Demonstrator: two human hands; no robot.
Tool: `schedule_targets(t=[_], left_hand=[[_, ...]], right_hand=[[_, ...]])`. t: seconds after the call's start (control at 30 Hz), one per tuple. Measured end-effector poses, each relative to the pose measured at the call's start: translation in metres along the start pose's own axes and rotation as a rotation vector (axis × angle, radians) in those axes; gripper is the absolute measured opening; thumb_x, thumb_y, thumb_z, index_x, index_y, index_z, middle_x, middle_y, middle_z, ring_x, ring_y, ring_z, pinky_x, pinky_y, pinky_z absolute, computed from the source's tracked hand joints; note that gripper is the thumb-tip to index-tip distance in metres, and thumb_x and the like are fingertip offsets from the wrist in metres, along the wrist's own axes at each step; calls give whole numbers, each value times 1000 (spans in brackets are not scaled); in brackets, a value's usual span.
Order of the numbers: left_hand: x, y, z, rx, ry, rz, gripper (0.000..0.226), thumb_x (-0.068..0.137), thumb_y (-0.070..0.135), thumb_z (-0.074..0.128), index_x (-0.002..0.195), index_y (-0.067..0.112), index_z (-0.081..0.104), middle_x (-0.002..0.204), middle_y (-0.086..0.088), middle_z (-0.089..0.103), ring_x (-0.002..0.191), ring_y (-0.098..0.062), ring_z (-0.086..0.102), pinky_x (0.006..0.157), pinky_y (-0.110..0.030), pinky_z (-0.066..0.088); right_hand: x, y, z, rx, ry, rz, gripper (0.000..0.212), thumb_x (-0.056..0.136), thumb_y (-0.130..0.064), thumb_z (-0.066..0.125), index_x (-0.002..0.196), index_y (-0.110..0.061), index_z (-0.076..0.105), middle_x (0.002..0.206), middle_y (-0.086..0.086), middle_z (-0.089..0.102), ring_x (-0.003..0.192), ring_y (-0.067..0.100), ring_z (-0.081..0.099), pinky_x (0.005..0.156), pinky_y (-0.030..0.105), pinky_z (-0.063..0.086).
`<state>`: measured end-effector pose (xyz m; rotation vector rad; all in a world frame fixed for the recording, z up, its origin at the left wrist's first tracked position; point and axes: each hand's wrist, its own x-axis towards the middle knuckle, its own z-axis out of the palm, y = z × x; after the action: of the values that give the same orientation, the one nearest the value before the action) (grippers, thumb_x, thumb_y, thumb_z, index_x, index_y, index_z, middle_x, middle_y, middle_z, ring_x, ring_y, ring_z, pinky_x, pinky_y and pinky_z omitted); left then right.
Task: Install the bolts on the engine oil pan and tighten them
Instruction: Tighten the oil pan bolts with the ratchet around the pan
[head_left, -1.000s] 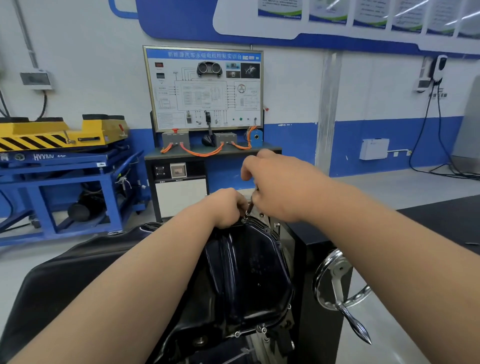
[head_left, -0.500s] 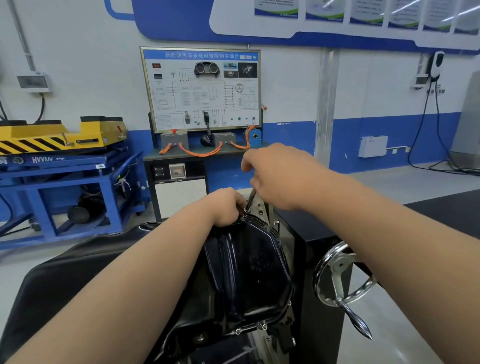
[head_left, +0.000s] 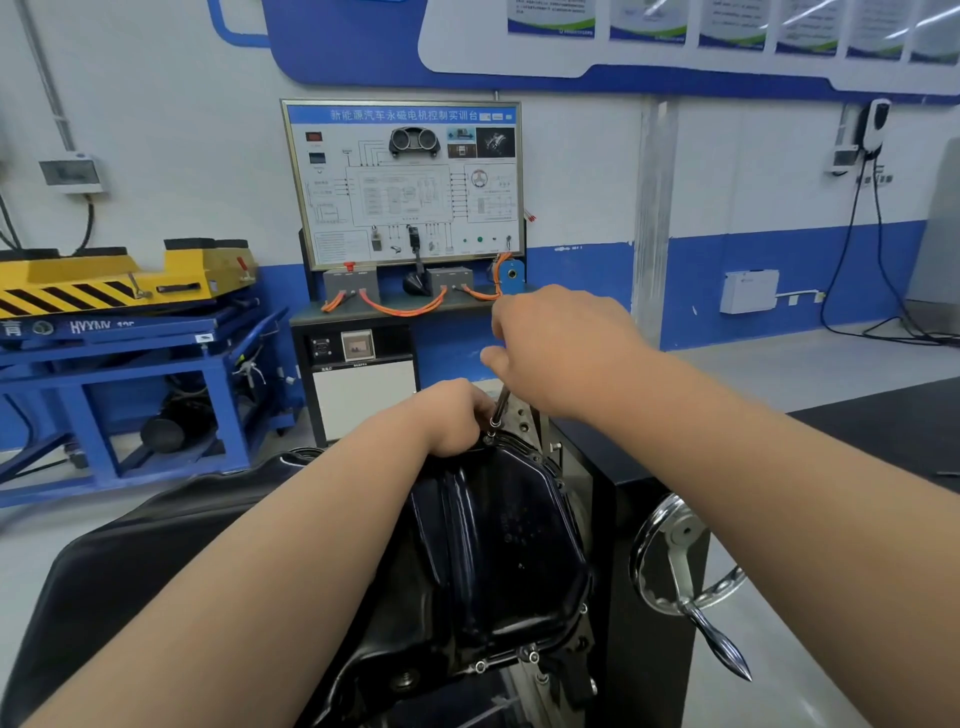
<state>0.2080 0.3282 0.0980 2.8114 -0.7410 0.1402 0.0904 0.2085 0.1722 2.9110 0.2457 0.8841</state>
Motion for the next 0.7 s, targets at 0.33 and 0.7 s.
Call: schedule_targets(t=[0.33, 0.7], left_hand=[[1, 2, 1, 20, -17, 2, 29, 83, 2, 48, 88, 27, 62, 84, 4, 55, 86, -22, 53, 76, -27, 43], [8, 7, 4, 236, 15, 8, 39, 82, 37, 68, 115, 17, 61, 109, -6, 62, 98, -27, 58, 87, -41, 51]], right_hand=[[-2, 1, 1, 18, -34, 30, 21, 94, -30, 48, 109, -17, 57, 90, 3, 51, 77, 27, 51, 61, 34, 40], [-4, 4, 8, 54, 4, 36, 17, 94, -23, 48, 104, -19, 61, 77, -1, 47, 71, 24, 51, 57, 31, 37]])
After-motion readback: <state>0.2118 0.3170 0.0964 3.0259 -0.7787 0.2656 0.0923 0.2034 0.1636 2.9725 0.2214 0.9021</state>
